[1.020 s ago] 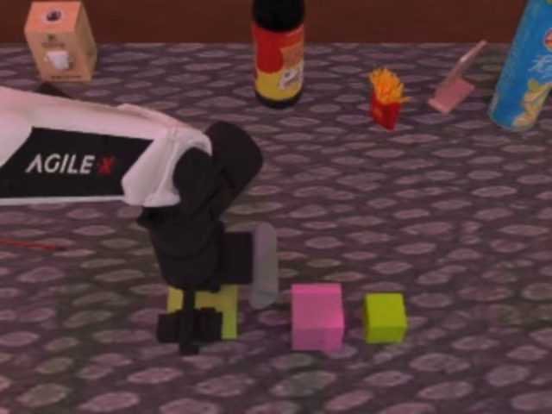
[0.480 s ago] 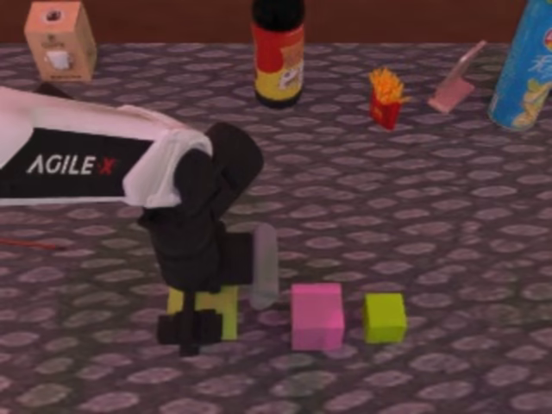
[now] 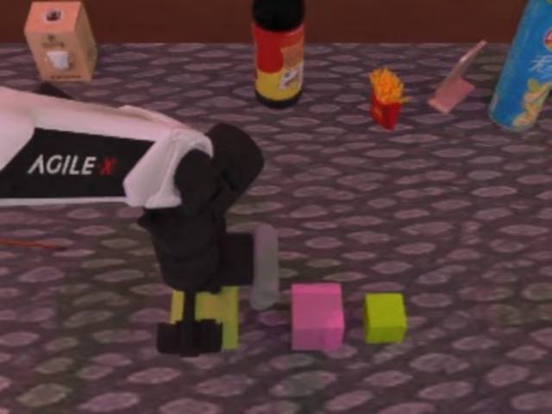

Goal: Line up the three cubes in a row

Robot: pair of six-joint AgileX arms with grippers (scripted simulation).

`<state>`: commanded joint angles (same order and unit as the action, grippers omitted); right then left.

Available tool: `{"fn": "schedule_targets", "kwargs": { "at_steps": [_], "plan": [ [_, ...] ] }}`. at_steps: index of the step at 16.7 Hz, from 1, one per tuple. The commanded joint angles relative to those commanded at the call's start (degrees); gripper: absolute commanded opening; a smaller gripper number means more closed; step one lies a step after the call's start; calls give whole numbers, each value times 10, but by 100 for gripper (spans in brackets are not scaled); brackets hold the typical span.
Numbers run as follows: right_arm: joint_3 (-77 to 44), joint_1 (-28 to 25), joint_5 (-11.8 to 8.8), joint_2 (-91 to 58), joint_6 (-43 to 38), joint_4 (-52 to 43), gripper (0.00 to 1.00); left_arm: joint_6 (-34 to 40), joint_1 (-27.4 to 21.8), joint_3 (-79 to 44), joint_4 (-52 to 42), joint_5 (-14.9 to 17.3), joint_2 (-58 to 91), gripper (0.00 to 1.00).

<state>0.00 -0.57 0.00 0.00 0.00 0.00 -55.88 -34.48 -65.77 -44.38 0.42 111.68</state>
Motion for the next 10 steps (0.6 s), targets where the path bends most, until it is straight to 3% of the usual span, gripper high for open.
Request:
{"fn": "schedule_targets", "kwargs": {
  "at_steps": [7, 10],
  "plan": [
    [0, 0, 0, 0, 0, 0, 100, 0, 1, -2, -2, 0, -1, 100],
    [0, 0, 0, 0, 0, 0, 100, 0, 5, -28, -44, 0, -16, 100]
  ]
}}
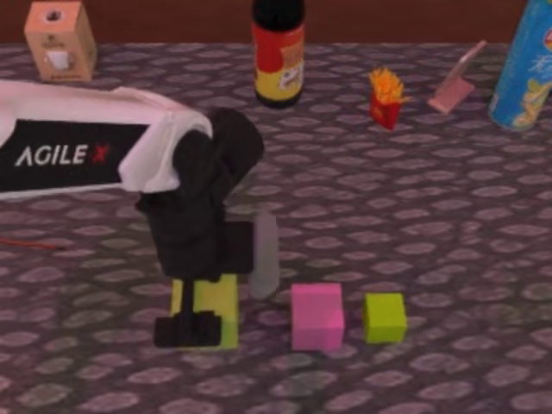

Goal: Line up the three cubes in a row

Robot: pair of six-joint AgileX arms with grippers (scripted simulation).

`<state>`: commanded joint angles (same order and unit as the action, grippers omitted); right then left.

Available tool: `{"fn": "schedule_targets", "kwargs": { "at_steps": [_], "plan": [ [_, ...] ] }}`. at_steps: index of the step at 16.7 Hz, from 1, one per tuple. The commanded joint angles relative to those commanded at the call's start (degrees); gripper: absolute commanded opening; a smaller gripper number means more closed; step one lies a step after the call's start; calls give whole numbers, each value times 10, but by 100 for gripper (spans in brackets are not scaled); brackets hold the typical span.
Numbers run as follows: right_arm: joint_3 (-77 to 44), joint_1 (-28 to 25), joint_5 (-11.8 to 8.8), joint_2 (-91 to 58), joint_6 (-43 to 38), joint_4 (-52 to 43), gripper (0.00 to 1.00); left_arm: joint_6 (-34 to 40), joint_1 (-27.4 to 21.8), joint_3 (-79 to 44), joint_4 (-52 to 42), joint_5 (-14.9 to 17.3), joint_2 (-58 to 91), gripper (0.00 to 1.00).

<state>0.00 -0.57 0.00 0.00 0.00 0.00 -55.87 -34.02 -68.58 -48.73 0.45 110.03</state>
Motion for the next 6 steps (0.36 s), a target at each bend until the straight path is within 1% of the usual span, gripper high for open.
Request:
{"fn": "schedule_targets", "kwargs": {
  "at_steps": [3, 6],
  "plan": [
    [0, 0, 0, 0, 0, 0, 100, 0, 4, -38, -73, 0, -27, 100],
    [0, 0, 0, 0, 0, 0, 100, 1, 8, -61, -108, -1, -47, 100]
  ]
}}
